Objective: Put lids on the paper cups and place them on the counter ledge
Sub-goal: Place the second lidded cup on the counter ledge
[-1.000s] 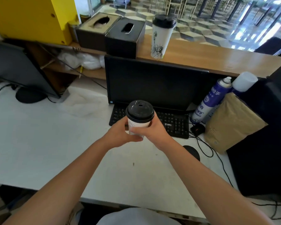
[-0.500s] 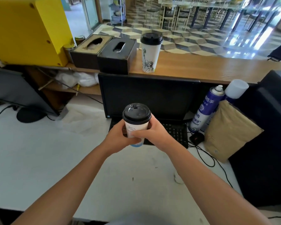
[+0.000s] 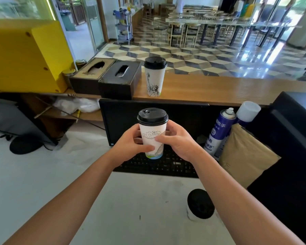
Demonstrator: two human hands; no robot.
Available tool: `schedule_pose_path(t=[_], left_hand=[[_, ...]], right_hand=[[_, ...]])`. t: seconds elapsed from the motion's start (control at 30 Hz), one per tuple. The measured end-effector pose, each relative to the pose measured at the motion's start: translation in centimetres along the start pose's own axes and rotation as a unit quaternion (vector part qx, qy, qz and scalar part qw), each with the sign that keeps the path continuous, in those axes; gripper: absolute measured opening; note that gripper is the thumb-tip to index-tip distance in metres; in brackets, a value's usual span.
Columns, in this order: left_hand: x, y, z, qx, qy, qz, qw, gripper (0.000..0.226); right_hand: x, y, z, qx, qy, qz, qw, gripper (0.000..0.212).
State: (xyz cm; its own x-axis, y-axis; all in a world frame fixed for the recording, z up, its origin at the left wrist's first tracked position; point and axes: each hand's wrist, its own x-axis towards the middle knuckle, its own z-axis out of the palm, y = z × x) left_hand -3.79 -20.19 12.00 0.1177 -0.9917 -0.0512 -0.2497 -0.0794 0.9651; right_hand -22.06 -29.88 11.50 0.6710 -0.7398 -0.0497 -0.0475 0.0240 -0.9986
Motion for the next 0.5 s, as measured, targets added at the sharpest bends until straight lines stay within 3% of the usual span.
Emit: schedule_pose_path(t=[0.1,0.3,0.43,0.5], left_hand=[[1.4,1.1,0.2,-0.017,0.027,-0.009,0.999,0.077],[4.3,3.2,2.3,0.021,0.115,0.038,0.992,0.071],[6.3,4.2,3.9,0.12,0.185,0.105,0.97,0.076],[7.0,4.7,4.8,0.15,0.212,0.119,0.958,0.08]], right_hand=[[0.5,-0.9,-1.2,0.021,0.021,-0.003,1.0,0.072],[1.9,-2.6,-2.3,-0.028,0.046,-0.037,0.998,0.056],[2.7,-3.8,-2.0,-0.042,0.095,-0.057,0.993,0.079],[3.0,-4.3,-2.2,-0.046,0.129,-0.072,0.988,0.075]])
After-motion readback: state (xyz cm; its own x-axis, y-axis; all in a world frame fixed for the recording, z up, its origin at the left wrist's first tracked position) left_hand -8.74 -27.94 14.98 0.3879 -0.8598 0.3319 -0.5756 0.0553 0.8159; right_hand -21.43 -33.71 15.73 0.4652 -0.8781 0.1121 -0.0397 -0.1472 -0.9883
